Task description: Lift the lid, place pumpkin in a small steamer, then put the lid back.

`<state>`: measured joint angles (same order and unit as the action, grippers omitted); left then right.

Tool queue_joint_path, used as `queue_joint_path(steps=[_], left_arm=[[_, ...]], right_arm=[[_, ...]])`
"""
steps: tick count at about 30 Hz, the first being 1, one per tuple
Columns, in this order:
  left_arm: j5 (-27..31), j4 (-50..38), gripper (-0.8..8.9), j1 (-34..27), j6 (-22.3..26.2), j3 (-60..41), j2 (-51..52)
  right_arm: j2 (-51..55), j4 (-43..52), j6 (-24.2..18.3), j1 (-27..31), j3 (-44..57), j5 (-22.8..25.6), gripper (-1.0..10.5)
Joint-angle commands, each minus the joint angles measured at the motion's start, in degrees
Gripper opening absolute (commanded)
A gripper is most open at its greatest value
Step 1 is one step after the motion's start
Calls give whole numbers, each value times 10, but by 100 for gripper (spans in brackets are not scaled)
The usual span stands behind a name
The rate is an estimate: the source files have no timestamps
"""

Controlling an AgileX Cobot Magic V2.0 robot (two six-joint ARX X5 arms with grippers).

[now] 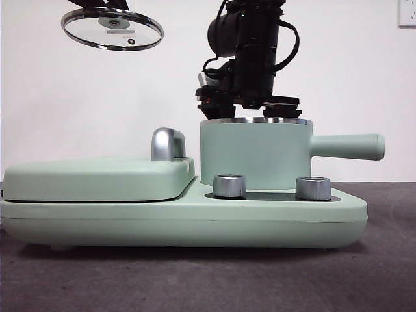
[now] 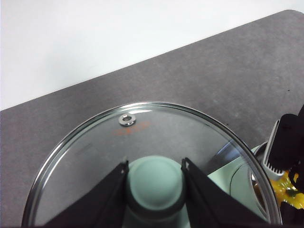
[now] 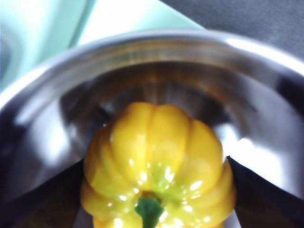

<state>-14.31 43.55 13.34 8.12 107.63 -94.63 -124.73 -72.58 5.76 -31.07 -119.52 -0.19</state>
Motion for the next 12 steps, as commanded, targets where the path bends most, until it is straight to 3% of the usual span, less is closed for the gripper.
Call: queue_joint_path(steps=[1,4,8,12], left_arm=[[-4,-16,112,0,-3,21,5],[-4,-16,112,0,-3,21,5],[-4,-16,112,0,-6,21,5],[-4,-16,112,0,-7,21,5]], right_arm=[[-13,3,-3,-4,-16,2,339],[-13,2,0,-3,-16,2,344],[-13,-2,2,-4,-16,2,491],[-12,-4,2,-4,-16,3,520]])
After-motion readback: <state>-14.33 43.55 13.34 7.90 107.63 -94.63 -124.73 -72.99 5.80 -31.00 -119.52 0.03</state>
